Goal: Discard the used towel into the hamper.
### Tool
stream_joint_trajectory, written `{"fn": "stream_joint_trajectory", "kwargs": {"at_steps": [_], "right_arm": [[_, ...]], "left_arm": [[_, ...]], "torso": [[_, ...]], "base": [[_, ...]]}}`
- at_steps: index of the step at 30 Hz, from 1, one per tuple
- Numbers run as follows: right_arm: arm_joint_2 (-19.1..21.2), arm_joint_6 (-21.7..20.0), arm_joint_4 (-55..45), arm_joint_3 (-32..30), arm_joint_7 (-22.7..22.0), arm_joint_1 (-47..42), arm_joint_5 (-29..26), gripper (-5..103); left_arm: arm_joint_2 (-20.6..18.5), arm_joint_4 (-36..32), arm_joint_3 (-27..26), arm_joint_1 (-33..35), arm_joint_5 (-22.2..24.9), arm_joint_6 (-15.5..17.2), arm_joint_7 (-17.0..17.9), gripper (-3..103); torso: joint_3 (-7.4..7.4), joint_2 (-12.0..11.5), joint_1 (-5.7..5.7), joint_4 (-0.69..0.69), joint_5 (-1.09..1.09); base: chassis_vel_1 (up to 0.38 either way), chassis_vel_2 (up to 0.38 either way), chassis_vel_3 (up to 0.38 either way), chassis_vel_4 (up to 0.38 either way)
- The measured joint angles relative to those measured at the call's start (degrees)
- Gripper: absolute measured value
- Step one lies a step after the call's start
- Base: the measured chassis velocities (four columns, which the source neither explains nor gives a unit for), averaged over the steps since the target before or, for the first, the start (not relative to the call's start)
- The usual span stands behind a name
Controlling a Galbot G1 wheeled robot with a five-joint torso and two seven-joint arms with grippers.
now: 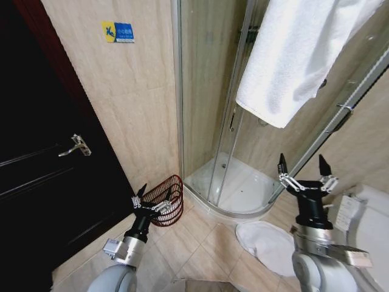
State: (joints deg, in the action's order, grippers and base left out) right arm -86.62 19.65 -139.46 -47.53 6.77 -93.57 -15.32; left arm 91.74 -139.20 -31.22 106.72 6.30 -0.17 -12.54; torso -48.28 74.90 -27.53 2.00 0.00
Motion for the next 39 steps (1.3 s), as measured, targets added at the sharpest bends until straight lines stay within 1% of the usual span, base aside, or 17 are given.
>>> {"fn": "stream_joint_trajectory", "kwargs": {"at_steps": [3,5,6,7,10,12,14,16,19,20,23,24,28,34,35,37,39], "right_arm": [[1.1,0.8,-0.4,-2.4,-0.3,-0.3,-1.0,100],[2.6,1.5,-0.8,-6.2,-0.3,-0.5,-3.0,100],[3.9,1.6,-1.0,-9.0,-0.3,-0.4,-4.7,100],[3.9,1.6,-1.0,-9.0,-0.3,-0.4,-4.7,100],[7.5,0.1,-1.5,-15.5,-0.7,-0.1,-9.8,100],[7.9,0.0,-1.5,-16.0,-0.8,-0.1,-10.3,100],[10.4,-1.2,-1.5,-19.5,-1.1,0.8,-13.1,100],[11.0,-1.5,-1.4,-20.1,-1.2,1.1,-13.7,100],[14.2,-2.7,-0.8,-22.7,-1.4,3.0,-15.8,100],[14.2,-2.7,-0.8,-22.7,-1.4,3.0,-15.8,100],[17.1,-3.3,0.3,-24.6,-1.4,4.3,-17.4,100],[17.1,-3.3,0.3,-24.6,-1.4,4.3,-17.4,100],[20.5,-3.6,2.0,-26.9,-0.9,5.4,-19.9,100],[22.8,-3.8,3.6,-27.5,-0.6,7.4,-22.2,100],[24.1,-3.6,4.5,-27.3,0.0,8.8,-23.4,100],[24.6,-3.5,4.9,-27.3,0.2,9.2,-23.7,100],[26.9,-3.1,6.5,-27.1,0.6,11.7,-25.3,100]], "left_arm": [[0.0,0.0,0.0,0.0,0.0,0.0,0.0,100],[0.0,0.0,0.0,0.0,0.0,0.0,0.0,100],[0.0,0.0,0.0,0.0,0.0,0.0,0.0,100],[0.0,0.0,0.0,0.0,0.0,0.0,0.0,100],[0.0,0.0,0.0,0.0,0.0,0.0,0.0,100],[0.0,0.1,0.0,0.0,0.0,0.0,0.0,100],[0.0,0.1,-0.1,0.0,0.0,0.0,0.0,100],[0.0,0.1,-0.1,0.0,0.0,0.0,0.0,100],[0.0,0.1,-0.1,0.0,0.0,0.0,0.0,100],[0.0,0.1,-0.1,0.0,0.0,0.0,0.0,100],[0.0,0.1,-0.1,0.0,0.0,0.0,0.0,100],[0.0,0.1,-0.1,0.0,0.0,0.0,0.0,100],[0.0,0.1,-0.1,0.0,0.1,0.0,0.0,100],[0.0,0.1,-0.1,0.0,0.1,0.0,0.0,100],[0.0,0.1,-0.1,0.0,0.1,0.0,0.0,100],[0.0,0.1,-0.1,0.0,0.1,0.0,0.0,100],[0.0,0.1,-0.1,0.0,0.1,0.0,0.0,100]], "torso": [[0.0,0.0,0.0,0.0,0.01],[0.0,0.0,0.0,-0.01,0.01],[0.0,0.0,0.0,0.0,0.01],[0.0,0.0,0.0,0.0,0.01],[0.0,0.0,0.0,-0.01,-0.01],[0.0,0.0,0.0,-0.01,0.0],[0.0,0.0,0.0,0.0,0.0],[0.0,0.0,0.0,-0.01,0.01],[0.0,0.0,0.0,0.0,0.0],[0.0,0.0,0.0,0.0,0.0],[0.0,0.0,0.0,0.0,0.0],[0.0,0.0,0.0,0.0,0.0],[0.0,0.0,0.0,0.0,0.02],[0.0,0.0,0.0,-0.01,0.01],[-0.01,0.0,0.0,0.0,0.05],[-0.01,0.0,-0.01,0.0,0.04],[0.0,0.0,0.0,-0.01,0.0]], "base": [[0.0,0.0,0.0,0.0],[0.0,0.0,0.0,0.0],[0.0,0.0,0.0,0.0],[0.0,0.0,0.0,0.0],[0.0,0.0,0.0,0.0],[0.0,0.0,0.0,0.0],[0.0,0.0,0.0,0.0],[0.0,0.0,0.0,0.0],[0.0,0.0,0.0,0.0],[0.0,0.0,0.0,0.0],[-0.012,-0.013,0.021,0.02],[-0.035,-0.04,0.064,0.059],[-0.082,-0.073,0.079,0.066],[-0.11,-0.1,0.114,0.093],[-0.078,-0.088,0.094,0.064],[-0.078,-0.088,0.075,0.064],[0.0,0.0,0.0,0.0]]}}
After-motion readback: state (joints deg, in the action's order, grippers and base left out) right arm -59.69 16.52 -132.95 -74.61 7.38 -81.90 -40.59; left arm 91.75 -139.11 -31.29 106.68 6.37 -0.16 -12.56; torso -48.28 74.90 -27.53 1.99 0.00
